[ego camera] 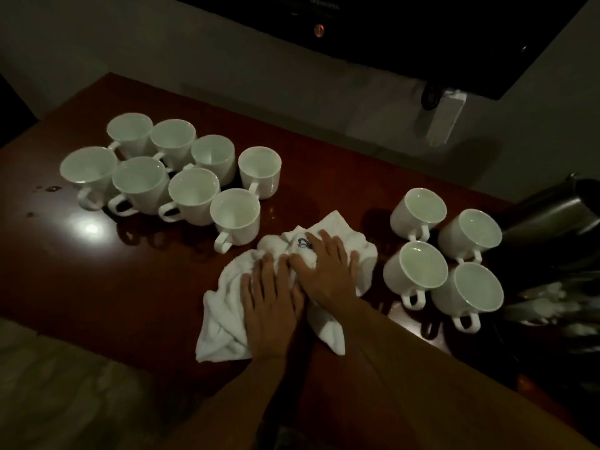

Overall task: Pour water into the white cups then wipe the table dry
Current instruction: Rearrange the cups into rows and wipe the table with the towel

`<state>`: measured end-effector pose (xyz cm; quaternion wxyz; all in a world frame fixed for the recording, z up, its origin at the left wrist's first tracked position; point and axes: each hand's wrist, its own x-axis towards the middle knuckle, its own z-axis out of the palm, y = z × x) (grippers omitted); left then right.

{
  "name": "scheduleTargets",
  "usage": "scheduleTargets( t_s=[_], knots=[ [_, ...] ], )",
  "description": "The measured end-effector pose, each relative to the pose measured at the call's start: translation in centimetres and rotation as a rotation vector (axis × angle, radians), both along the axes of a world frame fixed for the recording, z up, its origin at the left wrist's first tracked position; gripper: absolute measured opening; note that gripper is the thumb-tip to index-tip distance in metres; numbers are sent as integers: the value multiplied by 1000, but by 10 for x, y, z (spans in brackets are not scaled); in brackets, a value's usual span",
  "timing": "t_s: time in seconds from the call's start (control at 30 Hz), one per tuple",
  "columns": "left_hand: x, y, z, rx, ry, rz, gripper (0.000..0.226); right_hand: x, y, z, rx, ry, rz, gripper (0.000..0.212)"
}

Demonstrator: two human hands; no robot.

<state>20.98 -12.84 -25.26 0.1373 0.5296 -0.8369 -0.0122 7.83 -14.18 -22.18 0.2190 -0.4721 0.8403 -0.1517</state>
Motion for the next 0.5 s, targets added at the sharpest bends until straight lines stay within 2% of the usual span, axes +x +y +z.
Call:
scheduleTargets(
  t_s=[0.1, 0.2, 0.4, 0.5],
  knots=[
    [18, 2, 3, 14, 17, -26, 54, 18, 9, 1, 7, -6, -43, 86],
    [44, 2, 3, 17, -9, -102, 60, 39, 20, -2, -15, 0, -81, 81],
    [96, -7, -5, 40, 185, -281, 51, 91, 41, 0, 2, -36, -172, 86],
    [124, -20, -5, 104, 165, -382, 59, 116, 48, 2, 24, -32, -207, 87]
  ],
)
